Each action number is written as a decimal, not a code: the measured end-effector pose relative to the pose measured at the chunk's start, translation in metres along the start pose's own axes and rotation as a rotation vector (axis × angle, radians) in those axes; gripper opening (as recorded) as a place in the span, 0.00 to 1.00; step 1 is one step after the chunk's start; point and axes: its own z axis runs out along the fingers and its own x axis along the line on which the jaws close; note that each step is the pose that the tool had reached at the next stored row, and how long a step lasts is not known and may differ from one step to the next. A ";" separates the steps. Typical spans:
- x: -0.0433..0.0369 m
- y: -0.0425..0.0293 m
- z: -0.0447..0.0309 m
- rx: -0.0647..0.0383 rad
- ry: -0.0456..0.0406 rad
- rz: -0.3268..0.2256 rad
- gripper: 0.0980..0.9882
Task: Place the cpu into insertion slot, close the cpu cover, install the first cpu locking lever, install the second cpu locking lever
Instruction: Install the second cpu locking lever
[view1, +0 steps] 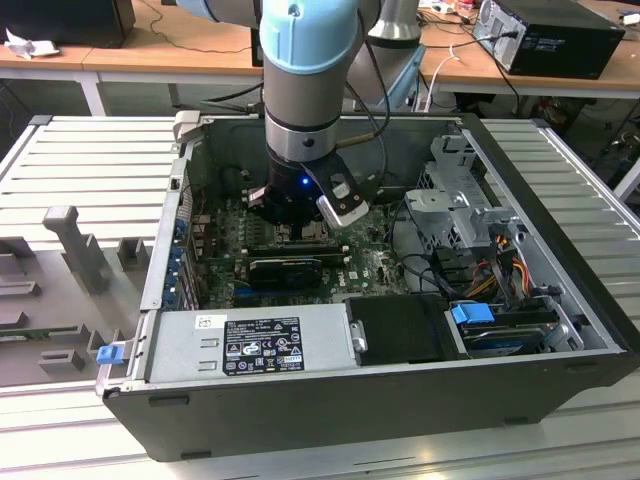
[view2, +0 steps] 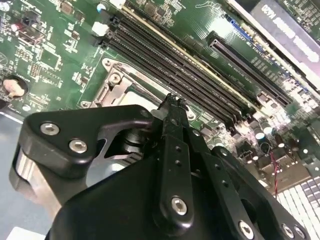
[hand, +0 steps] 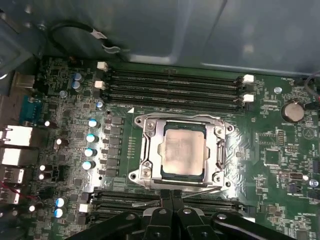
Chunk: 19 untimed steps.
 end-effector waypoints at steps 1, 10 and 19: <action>0.0002 -0.0004 0.0001 -0.004 -0.0001 0.000 0.01; 0.0134 -0.0095 0.0106 -0.055 -0.0033 -0.002 0.01; 0.0251 -0.0170 0.0125 -0.082 -0.0023 -0.016 0.01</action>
